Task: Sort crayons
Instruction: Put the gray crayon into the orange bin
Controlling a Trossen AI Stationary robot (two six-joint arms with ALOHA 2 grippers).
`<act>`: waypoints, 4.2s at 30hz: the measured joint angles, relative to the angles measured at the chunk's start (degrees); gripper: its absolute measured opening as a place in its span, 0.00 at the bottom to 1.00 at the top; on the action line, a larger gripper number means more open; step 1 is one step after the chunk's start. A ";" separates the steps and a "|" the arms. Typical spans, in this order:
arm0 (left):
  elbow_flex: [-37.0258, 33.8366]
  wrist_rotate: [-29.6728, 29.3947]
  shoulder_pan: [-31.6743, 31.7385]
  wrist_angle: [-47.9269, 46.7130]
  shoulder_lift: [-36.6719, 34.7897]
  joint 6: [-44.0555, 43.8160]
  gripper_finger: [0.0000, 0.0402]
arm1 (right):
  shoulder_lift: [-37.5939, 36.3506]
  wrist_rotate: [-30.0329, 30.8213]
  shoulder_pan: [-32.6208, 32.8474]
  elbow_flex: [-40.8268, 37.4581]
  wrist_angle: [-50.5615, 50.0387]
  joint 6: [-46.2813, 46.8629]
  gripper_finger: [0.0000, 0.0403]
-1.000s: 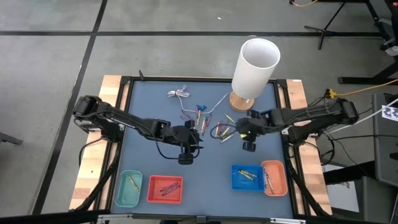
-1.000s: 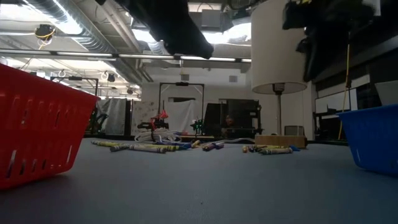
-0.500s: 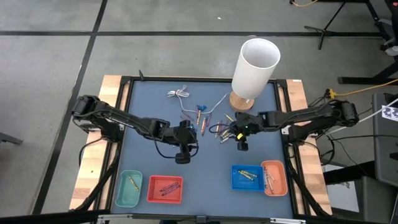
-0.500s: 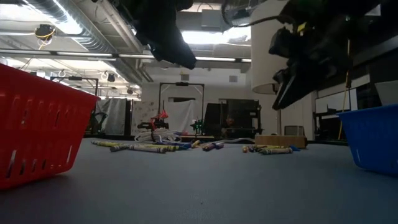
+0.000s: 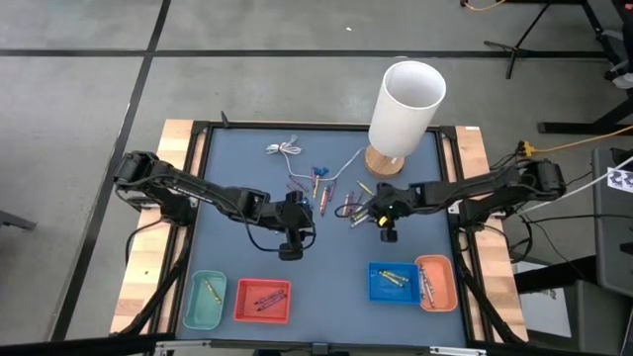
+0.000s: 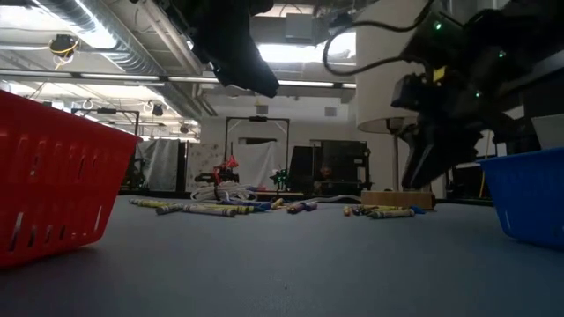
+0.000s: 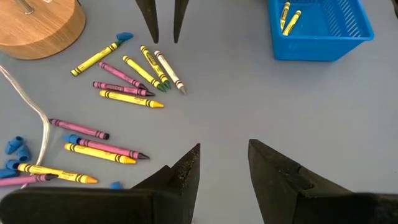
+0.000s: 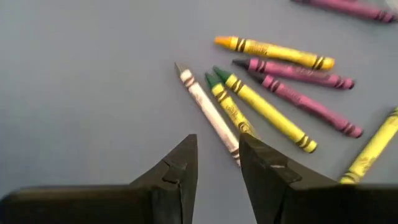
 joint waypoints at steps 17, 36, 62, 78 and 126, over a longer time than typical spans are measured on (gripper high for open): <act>0.00 0.00 0.00 0.07 0.00 0.00 0.30 | 11.73 -0.02 0.02 0.14 9.97 -3.19 0.29; 0.00 0.51 2.81 -13.58 0.00 -3.09 0.30 | 12.28 -0.44 0.09 0.13 9.67 -3.23 0.02; -10.43 -1.70 4.13 -21.69 0.07 -40.57 0.30 | 12.50 -16.22 0.11 20.57 -15.49 -3.21 0.02; -15.86 -3.04 4.13 -10.71 0.07 -43.52 0.30 | 12.44 -23.45 10.74 32.08 -28.87 1.14 0.03; -15.87 -2.67 4.11 -10.67 0.07 -43.30 0.30 | 12.35 -13.36 47.32 32.11 -56.41 41.18 0.04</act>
